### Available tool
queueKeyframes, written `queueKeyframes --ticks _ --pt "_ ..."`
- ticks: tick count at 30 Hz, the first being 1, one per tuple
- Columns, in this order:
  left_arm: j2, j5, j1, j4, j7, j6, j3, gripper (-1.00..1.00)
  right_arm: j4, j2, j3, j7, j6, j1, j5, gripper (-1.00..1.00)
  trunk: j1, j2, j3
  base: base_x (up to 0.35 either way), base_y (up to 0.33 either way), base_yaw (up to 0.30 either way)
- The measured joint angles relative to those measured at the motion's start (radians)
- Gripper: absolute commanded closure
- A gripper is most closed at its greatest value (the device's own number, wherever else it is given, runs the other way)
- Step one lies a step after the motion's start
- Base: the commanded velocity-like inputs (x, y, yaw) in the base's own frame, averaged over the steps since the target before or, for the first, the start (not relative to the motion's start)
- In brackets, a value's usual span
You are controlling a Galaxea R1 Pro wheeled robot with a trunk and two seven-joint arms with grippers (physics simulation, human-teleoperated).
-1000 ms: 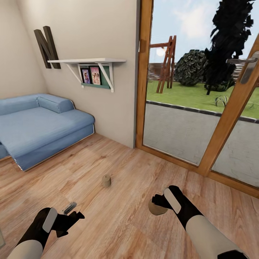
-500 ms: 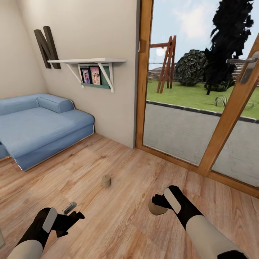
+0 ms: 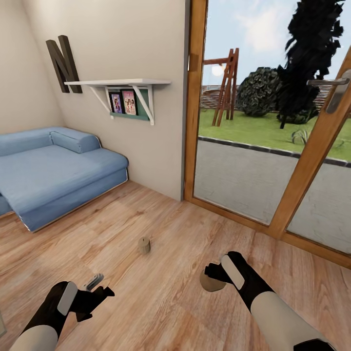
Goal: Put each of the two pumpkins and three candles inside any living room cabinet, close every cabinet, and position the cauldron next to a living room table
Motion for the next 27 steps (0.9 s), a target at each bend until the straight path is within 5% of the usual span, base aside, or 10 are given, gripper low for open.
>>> queueKeyframes --ticks 27 --pt "0.001 0.0 0.0 -0.001 -0.001 0.0 0.001 -1.0 0.0 0.0 -0.001 0.0 0.0 0.0 0.0 1.0 0.0 0.0 0.0 0.0 0.0 0.0"
